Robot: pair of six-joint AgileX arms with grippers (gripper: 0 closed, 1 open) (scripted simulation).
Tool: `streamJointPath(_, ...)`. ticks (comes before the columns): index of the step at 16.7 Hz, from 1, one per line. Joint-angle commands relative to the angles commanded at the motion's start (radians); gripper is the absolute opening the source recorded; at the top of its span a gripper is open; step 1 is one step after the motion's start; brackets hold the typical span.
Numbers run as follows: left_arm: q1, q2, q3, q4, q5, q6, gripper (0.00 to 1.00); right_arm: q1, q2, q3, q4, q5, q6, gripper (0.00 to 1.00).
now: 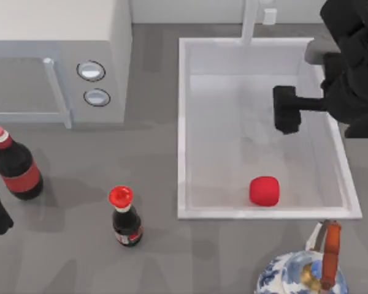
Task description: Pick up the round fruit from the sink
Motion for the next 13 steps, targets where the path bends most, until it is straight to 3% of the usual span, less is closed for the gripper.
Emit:
streamJointPath(6, 0.0, 0.0, 0.0, 0.0, 0.0, 0.0, 1.0, 0.081, 0.371, 0.274, -0.18, 0.0, 0.084, 1.0)
streamJointPath(13, 0.0, 0.0, 0.0, 0.0, 0.0, 0.0, 1.0, 0.086, 0.414, 0.306, -0.201, 0.0, 0.094, 1.0)
